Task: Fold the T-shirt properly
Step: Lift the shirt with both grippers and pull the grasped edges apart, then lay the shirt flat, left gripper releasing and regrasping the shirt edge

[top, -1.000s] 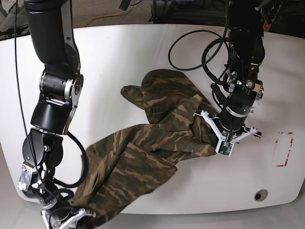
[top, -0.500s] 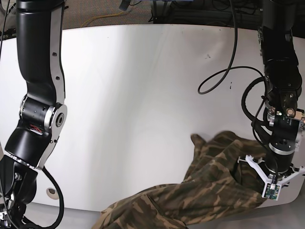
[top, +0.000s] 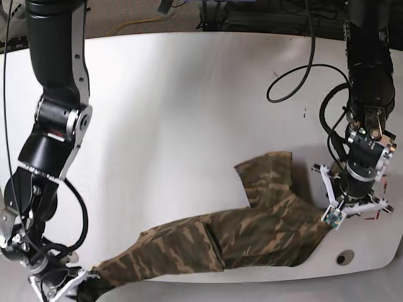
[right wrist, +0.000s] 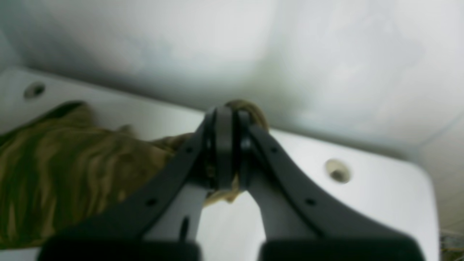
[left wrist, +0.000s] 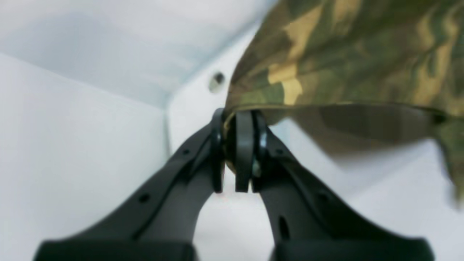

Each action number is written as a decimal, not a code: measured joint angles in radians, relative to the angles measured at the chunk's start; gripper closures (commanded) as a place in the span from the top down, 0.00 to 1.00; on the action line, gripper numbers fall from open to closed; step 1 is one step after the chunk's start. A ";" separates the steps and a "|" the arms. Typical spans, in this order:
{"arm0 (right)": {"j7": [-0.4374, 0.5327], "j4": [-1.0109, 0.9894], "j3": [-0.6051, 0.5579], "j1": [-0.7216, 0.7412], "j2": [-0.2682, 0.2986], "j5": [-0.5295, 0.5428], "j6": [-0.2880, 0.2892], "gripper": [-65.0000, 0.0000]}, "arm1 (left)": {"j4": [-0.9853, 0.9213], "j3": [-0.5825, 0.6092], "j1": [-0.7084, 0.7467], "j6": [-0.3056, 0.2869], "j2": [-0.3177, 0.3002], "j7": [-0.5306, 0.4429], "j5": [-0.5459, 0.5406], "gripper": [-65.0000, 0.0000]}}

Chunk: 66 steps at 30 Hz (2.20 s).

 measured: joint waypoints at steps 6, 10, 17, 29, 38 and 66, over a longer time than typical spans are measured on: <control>0.000 0.050 0.104 -0.256 0.014 0.048 -0.002 0.00 | -0.002 0.023 0.175 -0.004 0.003 -0.007 -0.012 0.01; 0.001 0.064 0.147 -0.405 0.018 0.043 -0.005 0.00 | -0.003 0.014 0.299 0.000 0.003 -0.066 -0.001 0.01; 0.006 0.070 0.213 -0.564 0.011 0.050 0.011 0.00 | -0.004 0.014 0.454 -0.001 0.003 -0.086 -0.001 0.01; 0.005 0.071 0.357 -0.747 0.010 0.050 0.080 0.00 | -0.004 0.008 0.615 0.003 0.001 -0.121 0.001 0.00; 0.008 0.071 0.360 -0.801 -0.009 0.052 0.081 0.00 | -0.004 -0.042 0.672 0.000 0.013 -0.140 0.003 0.29; 0.008 0.217 0.357 -0.845 -0.069 0.056 0.081 0.00 | -0.054 -0.691 0.472 -0.322 0.168 -0.208 -0.150 0.61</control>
